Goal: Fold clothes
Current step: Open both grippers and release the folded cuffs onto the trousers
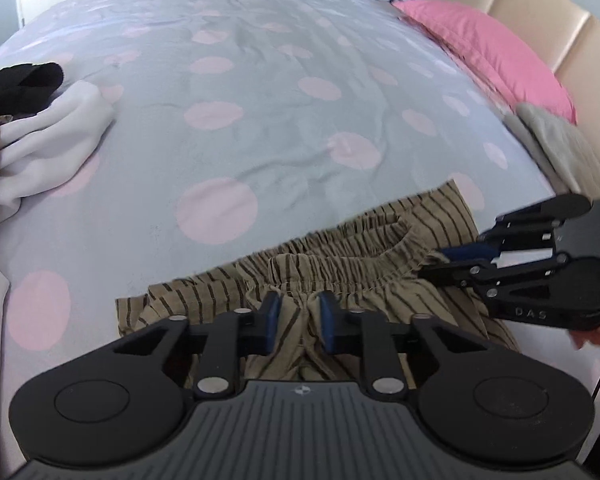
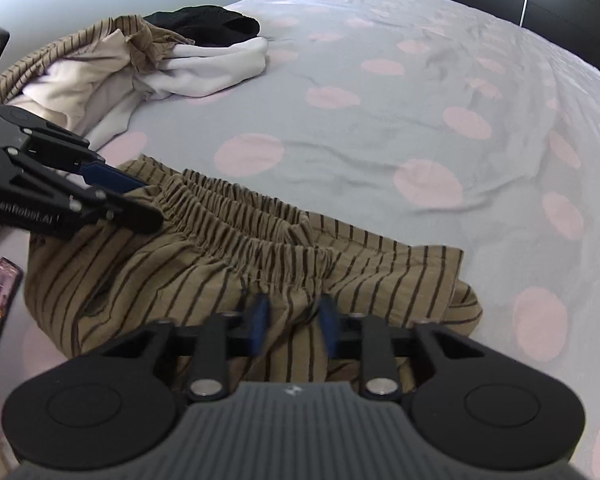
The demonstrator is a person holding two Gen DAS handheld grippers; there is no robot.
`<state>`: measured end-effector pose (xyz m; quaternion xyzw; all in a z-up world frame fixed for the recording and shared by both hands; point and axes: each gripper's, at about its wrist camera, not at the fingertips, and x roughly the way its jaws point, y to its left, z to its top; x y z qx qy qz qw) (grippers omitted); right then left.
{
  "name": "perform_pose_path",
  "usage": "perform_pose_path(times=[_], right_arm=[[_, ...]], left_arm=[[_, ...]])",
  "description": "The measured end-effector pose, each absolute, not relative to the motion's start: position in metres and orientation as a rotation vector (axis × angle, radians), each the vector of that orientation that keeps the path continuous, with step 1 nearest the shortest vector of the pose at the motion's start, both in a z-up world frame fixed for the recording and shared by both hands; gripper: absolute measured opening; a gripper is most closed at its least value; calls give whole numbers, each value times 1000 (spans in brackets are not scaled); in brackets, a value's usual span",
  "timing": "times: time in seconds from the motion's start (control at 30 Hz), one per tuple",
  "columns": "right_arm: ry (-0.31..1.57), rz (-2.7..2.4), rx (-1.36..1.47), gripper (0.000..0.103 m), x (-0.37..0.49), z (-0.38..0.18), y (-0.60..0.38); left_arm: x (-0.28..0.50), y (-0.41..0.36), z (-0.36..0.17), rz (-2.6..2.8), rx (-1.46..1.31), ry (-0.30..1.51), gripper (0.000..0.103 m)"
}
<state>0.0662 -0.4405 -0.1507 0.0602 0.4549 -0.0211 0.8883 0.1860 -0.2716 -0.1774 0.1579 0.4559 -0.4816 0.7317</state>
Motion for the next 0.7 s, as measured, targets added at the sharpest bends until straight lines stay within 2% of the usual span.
perform_pose_path(times=[0.07,0.37,0.47,0.5,0.57,0.6,0.63,0.7], right_arm=[[916,-46,153,6,73,-151,-445],[857,-146,283,4,98,-169,-472],[875,-151,298,5,99,-175,-472],[872,-153,298,7,96,-172,-472],[865,-157,297,19,91,-167,-471],[854,-164,296,32,86,-163,-472],[842,-172,291,35,80,-157,-472],[834,-183,295,36,66,-147,-473]], left_arm=[[192,-268,-178,-1055,322,980,13],[217,-268,-213,-978,250,991,11],[217,-266,-216,-958,240,1001,24],[217,-264,-212,-953,235,1000,27],[214,-255,-200,-946,206,981,33],[212,-249,-192,-940,199,967,40],[209,-243,-184,-925,193,940,48],[199,-232,-168,-894,195,878,50]])
